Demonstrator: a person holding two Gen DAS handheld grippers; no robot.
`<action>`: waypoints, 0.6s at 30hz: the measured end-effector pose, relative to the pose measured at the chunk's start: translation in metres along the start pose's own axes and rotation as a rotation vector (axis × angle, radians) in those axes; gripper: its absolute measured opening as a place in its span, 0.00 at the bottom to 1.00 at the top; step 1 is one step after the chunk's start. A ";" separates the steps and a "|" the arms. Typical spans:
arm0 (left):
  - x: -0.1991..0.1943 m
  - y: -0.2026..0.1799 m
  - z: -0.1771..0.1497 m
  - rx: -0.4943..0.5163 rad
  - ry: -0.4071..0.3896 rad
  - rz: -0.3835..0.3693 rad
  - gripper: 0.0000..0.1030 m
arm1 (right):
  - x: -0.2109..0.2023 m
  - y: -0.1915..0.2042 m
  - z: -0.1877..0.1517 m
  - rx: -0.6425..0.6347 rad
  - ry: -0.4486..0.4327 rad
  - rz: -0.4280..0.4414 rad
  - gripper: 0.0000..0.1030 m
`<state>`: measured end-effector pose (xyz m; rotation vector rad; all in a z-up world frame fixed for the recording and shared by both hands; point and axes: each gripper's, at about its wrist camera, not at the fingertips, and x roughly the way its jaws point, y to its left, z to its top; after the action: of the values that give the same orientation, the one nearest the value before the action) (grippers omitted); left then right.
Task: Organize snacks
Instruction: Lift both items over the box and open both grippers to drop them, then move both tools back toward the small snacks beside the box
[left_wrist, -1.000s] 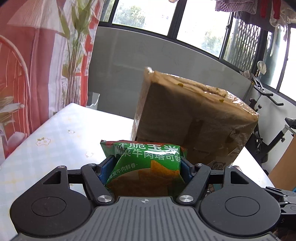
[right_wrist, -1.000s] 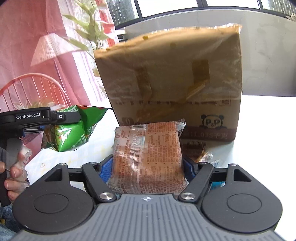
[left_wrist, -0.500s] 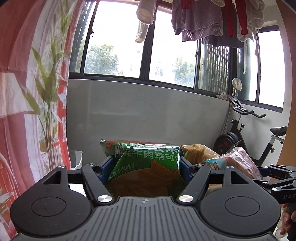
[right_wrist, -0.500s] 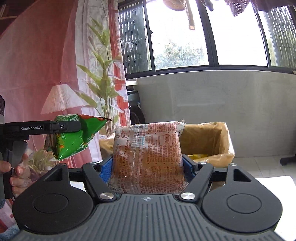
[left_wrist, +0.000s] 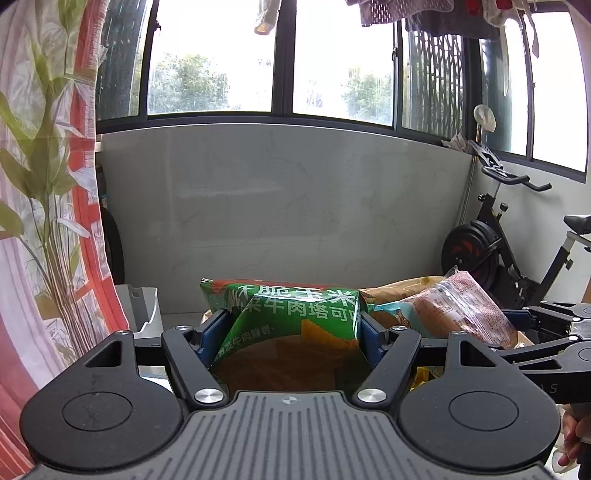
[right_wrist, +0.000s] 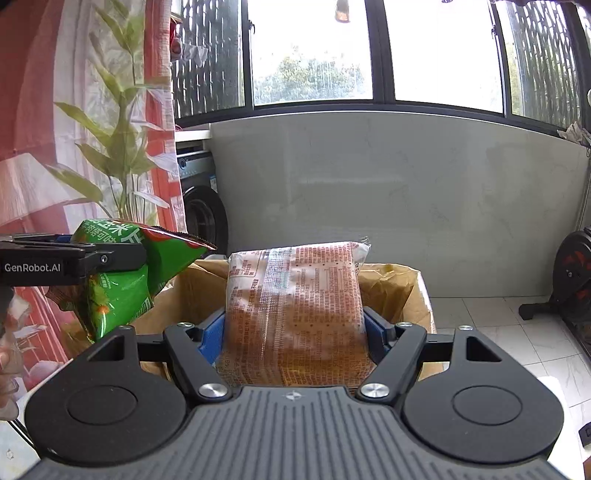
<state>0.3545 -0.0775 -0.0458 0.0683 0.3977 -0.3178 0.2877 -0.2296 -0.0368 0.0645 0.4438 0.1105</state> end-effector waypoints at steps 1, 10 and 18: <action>0.008 -0.001 0.000 0.007 0.005 -0.004 0.72 | 0.006 0.000 0.000 -0.001 0.016 -0.009 0.73; 0.033 0.017 -0.007 0.013 0.066 -0.022 0.83 | 0.027 0.002 -0.004 -0.020 0.044 0.037 0.75; -0.010 0.027 -0.010 -0.033 0.016 -0.043 0.83 | -0.015 -0.001 -0.005 0.011 -0.054 0.074 0.76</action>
<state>0.3502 -0.0479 -0.0510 0.0304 0.4207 -0.3531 0.2719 -0.2324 -0.0352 0.0947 0.3880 0.1788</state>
